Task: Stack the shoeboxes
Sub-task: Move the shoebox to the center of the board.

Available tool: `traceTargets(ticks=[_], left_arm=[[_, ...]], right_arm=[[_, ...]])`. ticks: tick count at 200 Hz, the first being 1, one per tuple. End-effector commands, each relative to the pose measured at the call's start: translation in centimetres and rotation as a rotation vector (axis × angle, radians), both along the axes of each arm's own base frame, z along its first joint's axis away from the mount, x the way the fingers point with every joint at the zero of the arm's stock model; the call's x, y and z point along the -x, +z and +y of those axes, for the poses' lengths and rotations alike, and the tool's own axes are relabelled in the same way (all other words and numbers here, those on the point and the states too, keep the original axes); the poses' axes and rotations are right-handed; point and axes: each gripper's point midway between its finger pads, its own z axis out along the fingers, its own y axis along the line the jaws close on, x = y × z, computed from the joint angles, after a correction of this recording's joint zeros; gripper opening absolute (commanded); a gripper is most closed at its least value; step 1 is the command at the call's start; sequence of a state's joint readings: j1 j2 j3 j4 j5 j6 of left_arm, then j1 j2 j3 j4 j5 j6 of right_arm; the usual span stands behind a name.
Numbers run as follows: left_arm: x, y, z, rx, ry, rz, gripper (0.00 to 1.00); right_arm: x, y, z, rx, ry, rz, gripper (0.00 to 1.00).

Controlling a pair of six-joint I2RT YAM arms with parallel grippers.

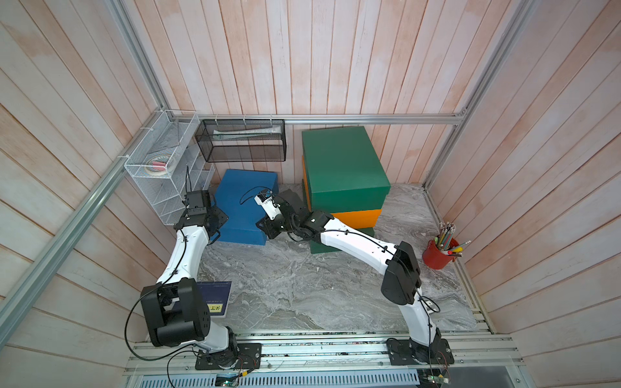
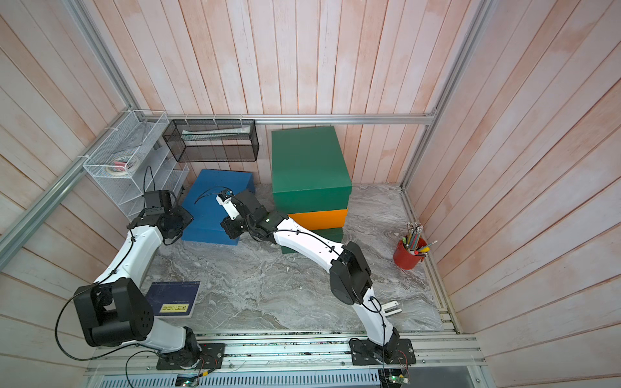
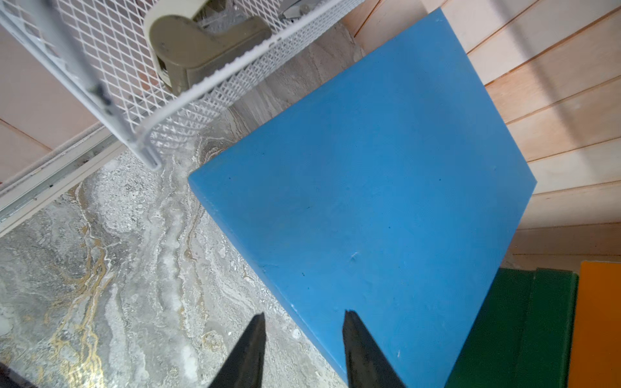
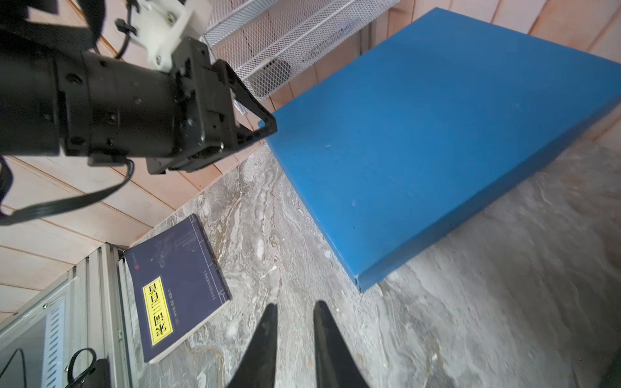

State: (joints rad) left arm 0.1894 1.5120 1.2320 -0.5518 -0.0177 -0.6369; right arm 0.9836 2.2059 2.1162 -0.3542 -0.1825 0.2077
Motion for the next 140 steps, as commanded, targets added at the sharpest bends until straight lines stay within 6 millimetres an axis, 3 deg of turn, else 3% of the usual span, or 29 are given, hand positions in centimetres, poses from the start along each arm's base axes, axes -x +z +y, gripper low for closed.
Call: traceTargets(ticks=[1,37,50,106,140], left_arm=[[-0.4,0.0,0.6,-0.025,0.021,-0.007,0.43],[-0.7,-0.1,1.1,-0.044,0.031,0.013,0.64],[-1.0,-0.1,1.2,-0.046,0.034,0.016,0.67],[-2.3,0.2,1.5,-0.059,0.024,0.021,0.80],[-2.3,0.1,1.5,-0.064,0.020,0.030,0.84]], right_arm=[[0.5,-2.7,1.4,0.075,0.059,0.018,0.22],[-0.5,-5.1,3.7,0.110,0.087,-0.045,0.25],[-1.2,-5.9,4.0,0.126,0.081,-0.078,0.27],[-3.1,-7.9,4.1,0.174,0.047,-0.210,0.68],[-5.1,-7.6,4.0,0.201,0.002,-0.355,0.77]])
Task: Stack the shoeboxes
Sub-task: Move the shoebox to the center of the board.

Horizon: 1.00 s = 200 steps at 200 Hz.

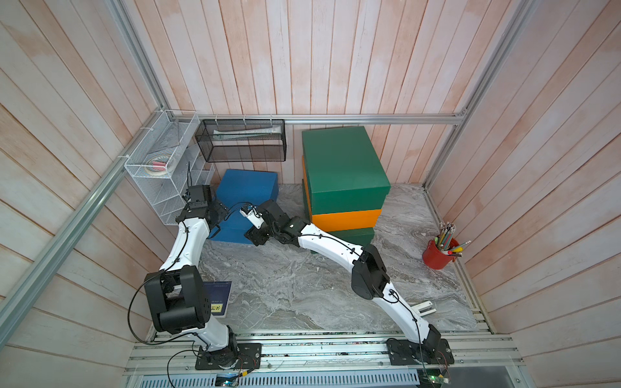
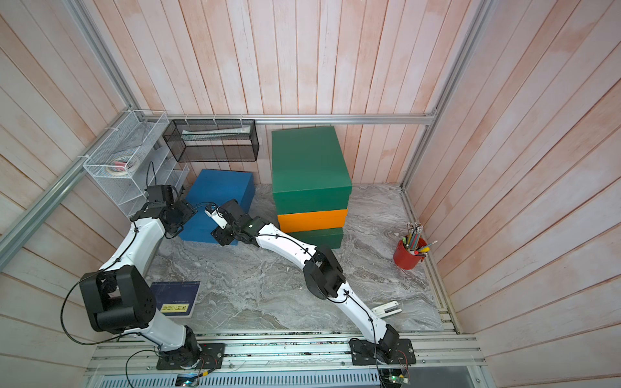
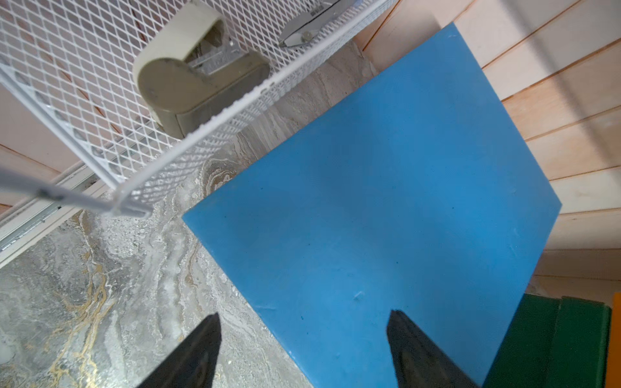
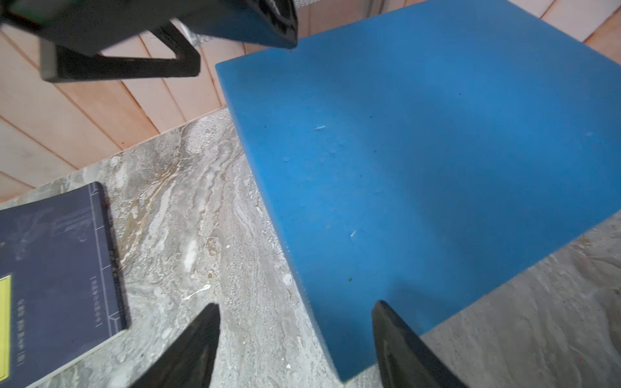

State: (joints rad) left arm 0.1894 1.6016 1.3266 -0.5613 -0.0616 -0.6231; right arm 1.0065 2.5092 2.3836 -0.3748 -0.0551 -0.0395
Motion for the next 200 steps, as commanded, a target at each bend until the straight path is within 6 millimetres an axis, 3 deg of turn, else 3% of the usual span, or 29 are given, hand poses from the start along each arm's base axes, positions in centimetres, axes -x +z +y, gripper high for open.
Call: traceTargets(ticks=[1,43,130,163,200], left_arm=[[-0.2,-0.1,0.4,-0.024,0.000,0.020,0.84],[-0.7,-0.7,0.5,-0.023,-0.004,0.039,0.91],[-1.9,-0.9,0.3,-0.003,-0.015,0.043,0.92],[-1.6,-1.1,0.3,-0.001,-0.016,0.046,0.92],[-1.4,-1.1,0.5,-0.014,-0.011,0.053,0.92]], right_arm=[[-1.8,0.2,0.0,0.024,-0.032,-0.147,0.77],[-3.6,-1.5,-0.2,0.082,-0.046,-0.254,0.83],[-1.0,-5.2,0.1,0.140,0.044,-0.205,0.82],[-2.8,-5.9,-1.4,0.164,-0.034,-0.189,0.77],[-4.8,-5.9,-4.6,0.173,-0.107,-0.143,0.71]])
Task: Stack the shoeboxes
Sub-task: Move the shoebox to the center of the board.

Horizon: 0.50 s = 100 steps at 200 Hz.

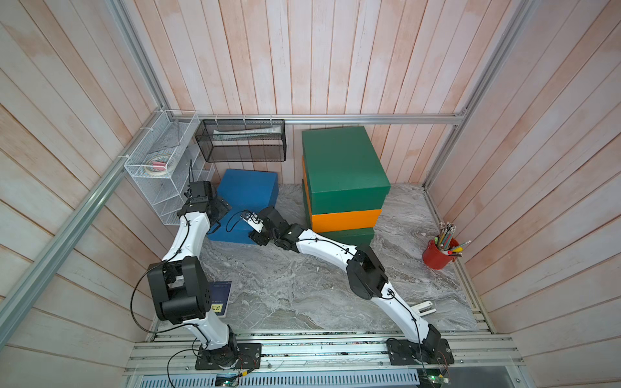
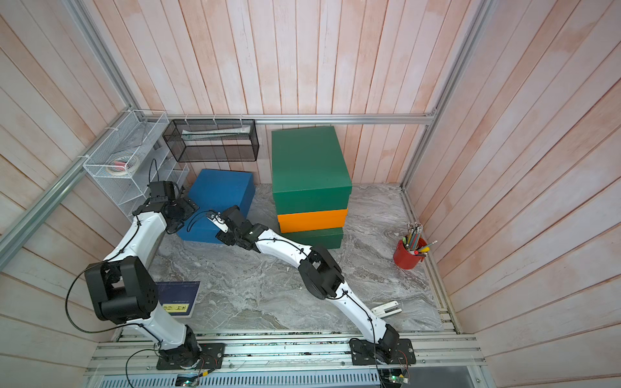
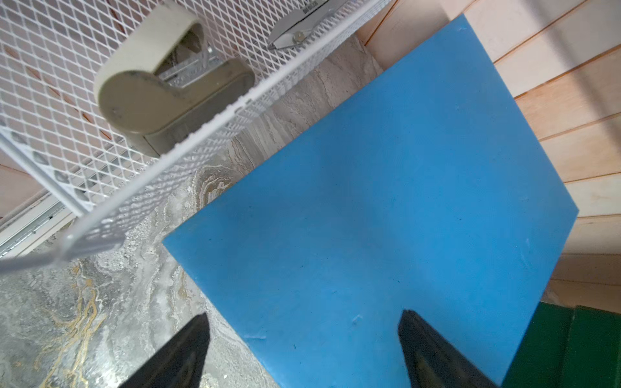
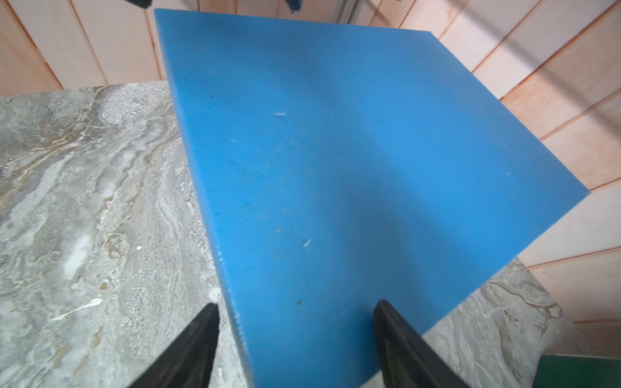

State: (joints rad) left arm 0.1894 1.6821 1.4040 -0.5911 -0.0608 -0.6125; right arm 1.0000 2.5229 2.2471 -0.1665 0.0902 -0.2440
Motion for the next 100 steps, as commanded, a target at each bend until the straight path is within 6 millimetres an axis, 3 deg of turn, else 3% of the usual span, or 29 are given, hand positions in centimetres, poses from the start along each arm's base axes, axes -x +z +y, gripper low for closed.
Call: traceTargets(ticks=[1,52,100], left_arm=[[0.1,-0.4,0.2,-0.014,-0.003,0.019,0.92],[-0.1,-0.3,0.3,-0.016,-0.003,0.023,0.92],[-0.5,-0.5,0.3,-0.004,0.003,0.023,0.92]], right_arm=[[-1.8,-3.1,-4.0,0.072,-0.100,0.095,0.71],[-4.0,-2.4,-9.0,0.022,-0.213,0.150,0.71],[-2.0,0.2,-7.7,-0.040,-0.148,0.171,0.75]])
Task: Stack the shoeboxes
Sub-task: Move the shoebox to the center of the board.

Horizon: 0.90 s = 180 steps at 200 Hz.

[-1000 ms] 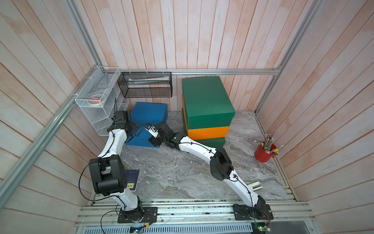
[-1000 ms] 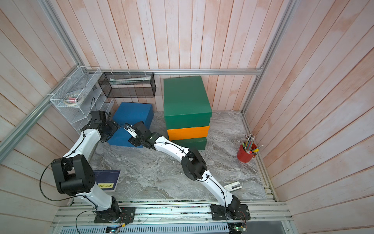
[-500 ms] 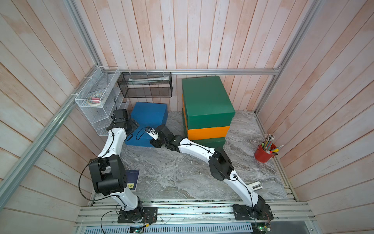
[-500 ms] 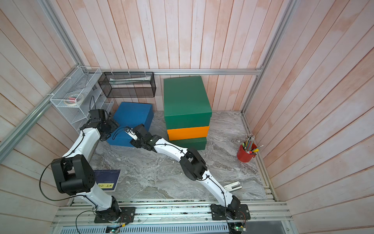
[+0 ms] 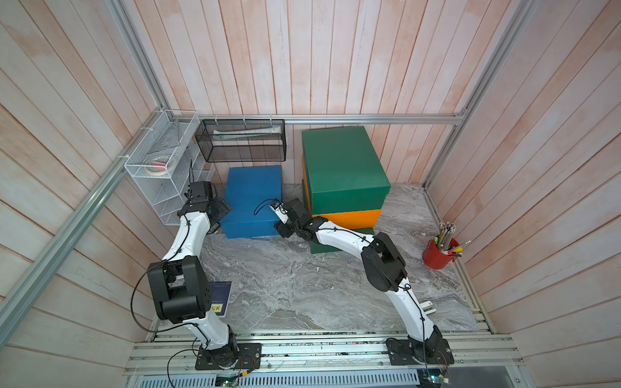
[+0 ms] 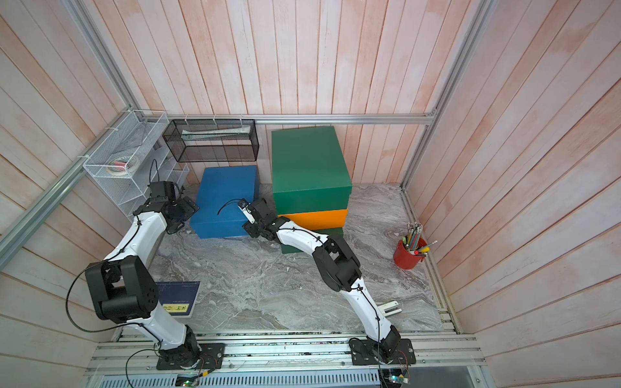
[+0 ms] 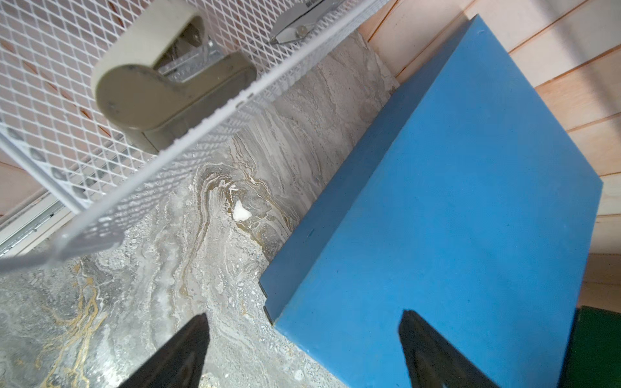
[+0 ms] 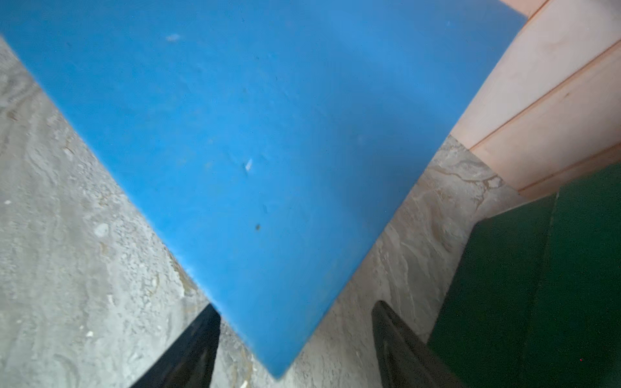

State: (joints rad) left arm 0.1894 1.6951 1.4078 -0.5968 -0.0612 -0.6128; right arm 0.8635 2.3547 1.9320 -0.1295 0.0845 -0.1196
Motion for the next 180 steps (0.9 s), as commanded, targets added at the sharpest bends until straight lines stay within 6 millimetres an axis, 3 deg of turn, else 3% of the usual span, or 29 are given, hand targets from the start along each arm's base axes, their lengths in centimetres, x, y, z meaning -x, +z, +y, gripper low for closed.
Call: traceTargets(ticks=[1,34,72,144,180], left_arm=[[-0.5,-0.1,0.2,-0.006,0.003,0.009,0.92],[-1.7,0.4,-0.3,0.015,-0.025,-0.033,0.93],[-3.1,0.3,-0.4,0.016,-0.052,-0.057,0.94],[-4.8,-1.2,0.1,0.032,-0.068,-0.063,0.95],[-5.2,-2.0,-0.3,0.046,-0.086,-0.069,0.95]], right_arm=[[2.5,2.8,1.7,-0.064,0.047,0.021,0.76],[4.4,5.7,2.8,-0.175,0.077,0.117,0.81],[4.3,8.4,3.3,-0.270,0.042,0.215,0.91],[0.8,6.3,3.4,-0.341,-0.103,0.407,0.91],[0.2,5.0,3.2,-0.336,-0.170,0.442,0.91]])
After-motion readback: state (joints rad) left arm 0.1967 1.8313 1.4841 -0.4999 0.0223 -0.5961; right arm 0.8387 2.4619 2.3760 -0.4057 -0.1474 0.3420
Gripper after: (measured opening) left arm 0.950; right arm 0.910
